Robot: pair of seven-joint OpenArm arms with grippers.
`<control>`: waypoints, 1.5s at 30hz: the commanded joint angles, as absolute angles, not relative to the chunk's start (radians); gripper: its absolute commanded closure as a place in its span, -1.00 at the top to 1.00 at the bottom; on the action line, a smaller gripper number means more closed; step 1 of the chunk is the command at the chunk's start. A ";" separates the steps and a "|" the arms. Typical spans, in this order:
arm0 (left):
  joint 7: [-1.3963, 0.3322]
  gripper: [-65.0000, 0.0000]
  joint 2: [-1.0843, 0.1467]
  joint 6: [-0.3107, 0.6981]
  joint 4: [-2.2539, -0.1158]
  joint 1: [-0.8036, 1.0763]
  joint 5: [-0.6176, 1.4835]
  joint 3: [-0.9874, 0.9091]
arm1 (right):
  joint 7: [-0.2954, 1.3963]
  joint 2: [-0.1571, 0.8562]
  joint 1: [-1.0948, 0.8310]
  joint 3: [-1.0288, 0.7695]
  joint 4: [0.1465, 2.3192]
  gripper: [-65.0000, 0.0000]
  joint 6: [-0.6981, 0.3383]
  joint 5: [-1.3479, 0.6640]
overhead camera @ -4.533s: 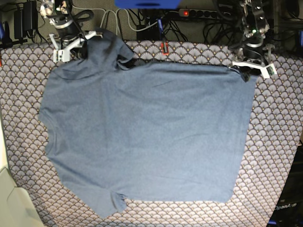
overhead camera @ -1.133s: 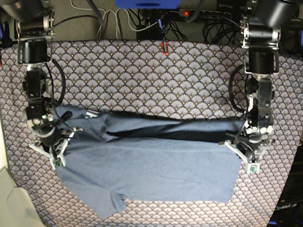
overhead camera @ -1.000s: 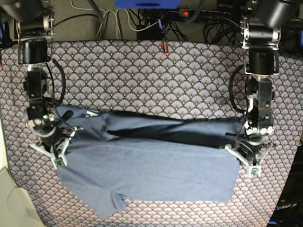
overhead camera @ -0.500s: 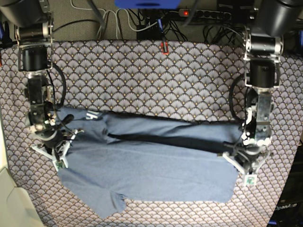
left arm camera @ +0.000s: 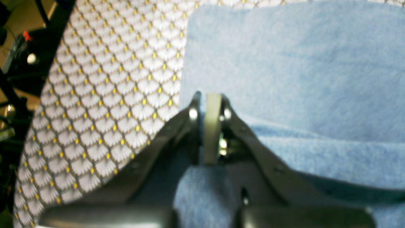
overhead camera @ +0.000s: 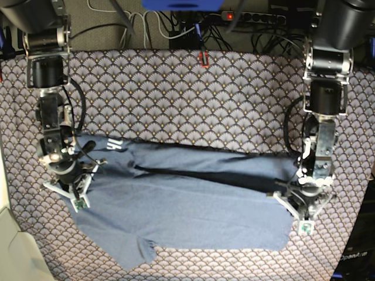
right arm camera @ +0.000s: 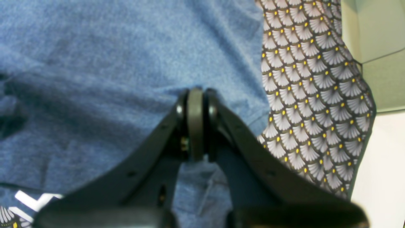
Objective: Fold the T-shirt properly
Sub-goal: 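Lower the folded edge onto the shirt body with both grippers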
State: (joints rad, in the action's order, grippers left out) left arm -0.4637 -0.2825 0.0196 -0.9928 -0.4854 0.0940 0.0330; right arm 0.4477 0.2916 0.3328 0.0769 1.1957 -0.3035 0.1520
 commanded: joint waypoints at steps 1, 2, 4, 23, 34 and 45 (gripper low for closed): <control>-0.443 -0.99 -0.294 0.012 -0.998 -0.515 0.090 0.025 | 0.435 0.305 0.361 0.071 1.198 -1.00 -0.300 0.156; -0.443 -0.99 -0.294 0.012 -0.993 -0.515 0.090 0.025 | 0.435 0.305 0.364 0.071 1.196 -1.00 -0.300 0.156; -0.443 -0.99 -0.294 0.012 -0.987 -0.515 0.091 0.025 | 0.435 0.305 0.366 0.071 1.193 -1.00 -0.300 0.156; -0.444 -0.75 -0.334 0.010 -0.960 -0.476 0.094 0.021 | 0.443 0.302 0.364 0.065 1.193 -0.74 -0.298 0.156; -0.443 0.43 -0.338 0.012 -0.983 -0.420 0.101 0.019 | 0.466 0.309 0.340 0.064 1.210 -0.05 -0.298 0.156; -0.443 0.45 -0.334 0.012 -1.052 -0.291 0.202 -0.079 | 0.492 0.332 0.170 -0.002 1.385 -0.05 -0.298 0.154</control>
State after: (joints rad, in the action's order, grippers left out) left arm -0.4671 -0.3210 0.0105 -1.0325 -0.2634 0.2016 -0.0731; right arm 0.5106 0.3187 0.1532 0.0044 1.3636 -0.3031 0.1532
